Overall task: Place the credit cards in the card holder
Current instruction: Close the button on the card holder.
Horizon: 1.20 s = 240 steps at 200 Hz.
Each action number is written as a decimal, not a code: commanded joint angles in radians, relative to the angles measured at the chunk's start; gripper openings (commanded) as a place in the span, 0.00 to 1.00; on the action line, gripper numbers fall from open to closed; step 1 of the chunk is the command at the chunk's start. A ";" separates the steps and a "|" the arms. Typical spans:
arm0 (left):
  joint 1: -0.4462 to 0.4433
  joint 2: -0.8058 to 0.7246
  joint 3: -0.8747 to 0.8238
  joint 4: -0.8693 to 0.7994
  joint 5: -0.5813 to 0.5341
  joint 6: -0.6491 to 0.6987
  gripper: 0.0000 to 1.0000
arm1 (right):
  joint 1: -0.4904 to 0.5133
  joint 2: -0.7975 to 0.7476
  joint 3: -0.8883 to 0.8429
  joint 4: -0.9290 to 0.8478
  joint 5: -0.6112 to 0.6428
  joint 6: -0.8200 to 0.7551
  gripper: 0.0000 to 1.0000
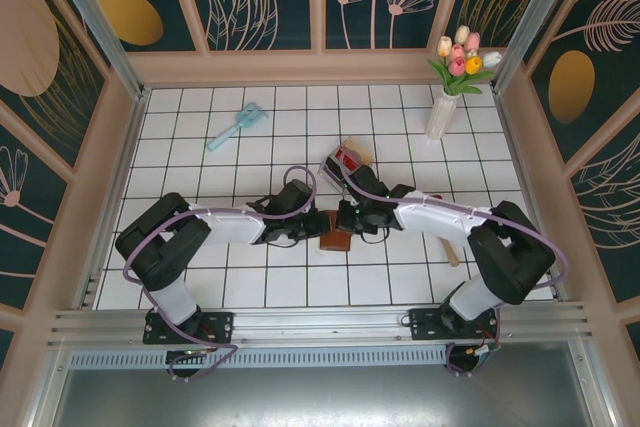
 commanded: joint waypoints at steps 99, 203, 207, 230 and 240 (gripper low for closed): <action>-0.007 0.035 0.005 -0.018 0.021 0.020 0.27 | -0.007 0.082 0.012 0.019 -0.028 -0.029 0.00; -0.008 0.030 -0.018 -0.001 0.014 0.009 0.23 | -0.074 0.102 -0.138 0.097 -0.116 -0.016 0.00; -0.008 0.030 -0.020 -0.001 0.013 0.009 0.23 | -0.084 0.104 -0.152 0.116 -0.132 -0.015 0.00; -0.008 0.027 -0.020 -0.005 0.008 0.009 0.22 | -0.145 0.117 -0.236 0.228 -0.230 0.002 0.00; -0.007 0.024 -0.024 -0.001 0.008 0.008 0.22 | -0.157 0.128 -0.265 0.258 -0.254 0.003 0.00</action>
